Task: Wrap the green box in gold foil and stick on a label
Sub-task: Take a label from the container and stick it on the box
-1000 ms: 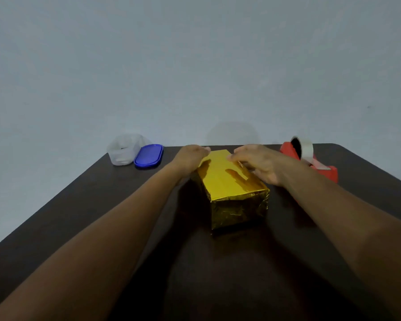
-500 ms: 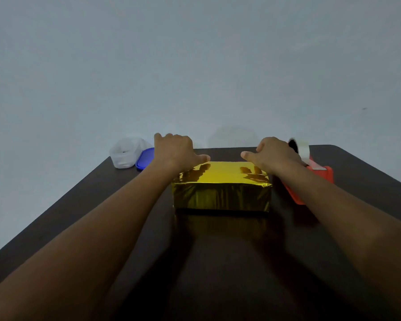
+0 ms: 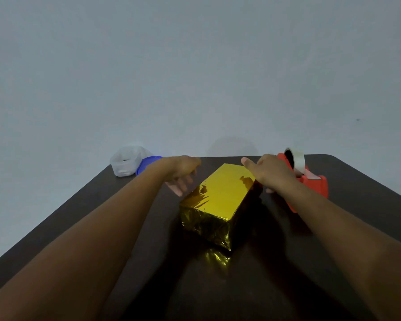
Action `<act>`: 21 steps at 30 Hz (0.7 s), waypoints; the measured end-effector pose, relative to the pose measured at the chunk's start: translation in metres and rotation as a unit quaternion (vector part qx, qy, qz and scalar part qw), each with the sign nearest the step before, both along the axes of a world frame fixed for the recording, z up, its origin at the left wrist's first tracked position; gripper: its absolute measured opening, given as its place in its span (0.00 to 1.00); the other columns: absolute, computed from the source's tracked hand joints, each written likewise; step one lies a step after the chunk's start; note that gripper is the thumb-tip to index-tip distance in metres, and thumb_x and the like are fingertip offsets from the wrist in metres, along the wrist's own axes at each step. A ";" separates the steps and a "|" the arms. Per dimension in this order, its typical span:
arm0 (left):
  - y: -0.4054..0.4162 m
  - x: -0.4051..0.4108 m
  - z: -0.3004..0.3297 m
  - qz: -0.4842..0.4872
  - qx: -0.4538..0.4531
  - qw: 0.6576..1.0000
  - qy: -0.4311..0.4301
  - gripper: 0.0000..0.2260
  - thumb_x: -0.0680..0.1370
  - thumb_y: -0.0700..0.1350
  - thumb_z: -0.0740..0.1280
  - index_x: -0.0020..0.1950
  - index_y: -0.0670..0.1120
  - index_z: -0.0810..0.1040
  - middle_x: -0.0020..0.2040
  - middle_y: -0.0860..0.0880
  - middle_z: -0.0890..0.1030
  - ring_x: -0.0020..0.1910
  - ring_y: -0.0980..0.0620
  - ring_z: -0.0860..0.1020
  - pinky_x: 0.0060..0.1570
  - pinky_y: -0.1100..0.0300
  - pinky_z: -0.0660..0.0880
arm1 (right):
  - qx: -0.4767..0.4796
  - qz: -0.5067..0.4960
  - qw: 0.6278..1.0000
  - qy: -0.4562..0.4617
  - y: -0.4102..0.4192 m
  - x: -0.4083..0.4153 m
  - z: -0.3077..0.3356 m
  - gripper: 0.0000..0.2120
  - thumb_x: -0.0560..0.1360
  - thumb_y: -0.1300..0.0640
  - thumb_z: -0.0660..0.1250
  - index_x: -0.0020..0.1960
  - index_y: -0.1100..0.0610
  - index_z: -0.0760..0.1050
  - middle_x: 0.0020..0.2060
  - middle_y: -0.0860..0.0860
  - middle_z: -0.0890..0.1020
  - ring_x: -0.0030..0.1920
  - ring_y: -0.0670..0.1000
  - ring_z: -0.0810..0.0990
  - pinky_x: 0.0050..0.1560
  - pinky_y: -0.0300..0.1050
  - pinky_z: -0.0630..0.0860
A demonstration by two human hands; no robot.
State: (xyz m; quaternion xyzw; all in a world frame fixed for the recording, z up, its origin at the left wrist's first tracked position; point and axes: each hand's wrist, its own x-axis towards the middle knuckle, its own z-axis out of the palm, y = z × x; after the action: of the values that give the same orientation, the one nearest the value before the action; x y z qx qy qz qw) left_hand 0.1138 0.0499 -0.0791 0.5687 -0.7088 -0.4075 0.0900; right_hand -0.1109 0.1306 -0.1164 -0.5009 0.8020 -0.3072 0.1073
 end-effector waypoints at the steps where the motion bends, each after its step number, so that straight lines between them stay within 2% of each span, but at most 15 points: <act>1: -0.002 -0.003 -0.003 0.015 -0.026 0.999 0.041 0.20 0.84 0.53 0.54 0.68 0.42 0.73 0.62 0.40 0.78 0.57 0.41 0.80 0.55 0.46 0.81 | -0.017 0.012 0.999 -0.047 -0.003 0.002 -0.003 0.26 0.78 0.31 0.59 0.39 0.54 0.68 0.35 0.54 0.75 0.39 0.57 0.82 0.42 0.50 0.79; 3: -0.004 -0.008 -0.008 0.028 -0.015 0.993 0.117 0.19 0.84 0.50 0.55 0.68 0.41 0.73 0.61 0.40 0.78 0.55 0.43 0.79 0.54 0.47 0.80 | -0.048 0.038 0.987 -0.150 -0.011 0.003 -0.011 0.27 0.80 0.38 0.62 0.48 0.63 0.77 0.45 0.62 0.81 0.48 0.61 0.82 0.49 0.51 0.77; 5: -0.004 -0.012 -0.013 0.030 0.025 0.990 0.138 0.20 0.84 0.50 0.54 0.69 0.39 0.73 0.59 0.38 0.80 0.54 0.41 0.81 0.52 0.48 0.80 | -0.058 0.061 0.973 -0.215 -0.016 0.008 -0.018 0.24 0.81 0.42 0.63 0.57 0.64 0.78 0.53 0.63 0.82 0.55 0.61 0.81 0.54 0.50 0.75; 8: -0.007 -0.013 -0.014 0.065 0.020 0.988 0.142 0.21 0.85 0.50 0.54 0.65 0.37 0.75 0.51 0.39 0.83 0.48 0.42 0.82 0.40 0.52 0.80 | -0.059 0.076 0.949 -0.300 -0.020 0.017 -0.019 0.22 0.82 0.41 0.61 0.63 0.59 0.77 0.58 0.58 0.81 0.60 0.58 0.78 0.66 0.55 0.73; 10: -0.011 -0.013 -0.017 0.079 0.030 0.985 0.153 0.22 0.85 0.52 0.54 0.66 0.35 0.74 0.50 0.39 0.81 0.47 0.42 0.81 0.42 0.50 0.78 | -0.068 0.068 0.931 -0.353 -0.024 0.022 -0.016 0.25 0.84 0.41 0.58 0.69 0.59 0.73 0.61 0.60 0.79 0.63 0.60 0.77 0.69 0.58 0.71; 12: -0.009 -0.016 -0.019 0.083 0.058 0.978 0.184 0.24 0.85 0.56 0.54 0.68 0.37 0.71 0.52 0.40 0.80 0.50 0.44 0.79 0.46 0.52 0.75 | -0.063 0.050 0.913 -0.399 -0.031 0.026 -0.018 0.30 0.83 0.38 0.56 0.75 0.59 0.68 0.67 0.58 0.76 0.67 0.60 0.75 0.71 0.59 0.70; 13: -0.009 -0.019 -0.020 0.080 0.069 0.973 0.203 0.25 0.85 0.58 0.54 0.69 0.39 0.69 0.54 0.43 0.78 0.52 0.47 0.77 0.46 0.54 0.74 | -0.055 0.035 0.904 -0.423 -0.033 0.029 -0.020 0.31 0.82 0.36 0.56 0.76 0.57 0.67 0.67 0.56 0.76 0.67 0.60 0.75 0.71 0.60 0.69; 14: -0.006 -0.023 -0.020 0.075 0.073 0.970 0.221 0.26 0.85 0.59 0.54 0.71 0.39 0.68 0.46 0.46 0.67 0.51 0.52 0.76 0.45 0.57 0.72 | -0.051 0.020 0.894 -0.446 -0.036 0.030 -0.024 0.31 0.81 0.34 0.56 0.74 0.56 0.69 0.66 0.56 0.77 0.67 0.60 0.76 0.71 0.60 0.70; 15: -0.005 -0.027 -0.022 0.064 0.066 0.970 0.226 0.27 0.85 0.60 0.54 0.73 0.39 0.67 0.64 0.44 0.73 0.49 0.55 0.77 0.42 0.59 0.73 | -0.049 0.014 0.883 -0.467 -0.039 0.031 -0.028 0.30 0.81 0.34 0.57 0.69 0.56 0.73 0.61 0.56 0.80 0.64 0.60 0.78 0.70 0.60 0.71; 16: -0.004 -0.028 -0.024 0.049 0.046 0.972 0.225 0.28 0.86 0.59 0.52 0.75 0.38 0.66 0.44 0.46 0.81 0.41 0.58 0.79 0.36 0.61 0.74 | -0.051 0.015 0.869 -0.492 -0.040 0.033 -0.031 0.27 0.81 0.34 0.57 0.62 0.57 0.75 0.55 0.56 0.82 0.60 0.60 0.80 0.68 0.60 0.73; 17: -0.003 -0.029 -0.025 0.040 0.032 0.973 0.226 0.29 0.86 0.59 0.51 0.75 0.37 0.64 0.37 0.45 0.83 0.33 0.61 0.78 0.30 0.63 0.74 | -0.053 0.016 0.857 -0.512 -0.042 0.034 -0.035 0.26 0.82 0.35 0.57 0.58 0.57 0.76 0.49 0.55 0.82 0.55 0.59 0.82 0.66 0.59 0.75; 18: -0.002 -0.028 -0.025 0.041 0.029 0.972 0.228 0.29 0.86 0.59 0.50 0.75 0.37 0.66 0.35 0.44 0.85 0.31 0.63 0.77 0.26 0.66 0.72 | -0.055 0.016 0.853 -0.519 -0.042 0.036 -0.037 0.25 0.82 0.36 0.56 0.58 0.57 0.77 0.46 0.55 0.82 0.51 0.58 0.82 0.65 0.58 0.76; 20: -0.005 -0.029 -0.025 0.034 0.042 0.973 0.223 0.27 0.85 0.61 0.47 0.69 0.42 0.72 0.39 0.43 0.87 0.40 0.64 0.79 0.27 0.68 0.73 | -0.061 0.019 0.862 -0.503 -0.041 0.039 -0.038 0.26 0.82 0.35 0.55 0.64 0.55 0.74 0.47 0.53 0.81 0.50 0.56 0.81 0.67 0.57 0.74; 21: -0.005 -0.029 -0.024 0.029 0.052 0.972 0.227 0.29 0.85 0.62 0.47 0.71 0.41 0.69 0.47 0.42 0.86 0.52 0.61 0.81 0.34 0.68 0.76 | -0.064 0.020 0.865 -0.497 -0.041 0.038 -0.039 0.28 0.82 0.35 0.54 0.70 0.55 0.72 0.51 0.53 0.81 0.54 0.56 0.80 0.68 0.56 0.72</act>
State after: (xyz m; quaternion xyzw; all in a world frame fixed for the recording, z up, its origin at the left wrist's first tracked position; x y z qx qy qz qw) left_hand 0.0850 0.0445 -0.1032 0.4859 -0.6306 -0.5596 0.2304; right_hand -0.0725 0.0893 -0.1552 -0.3034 0.6108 -0.5640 0.4657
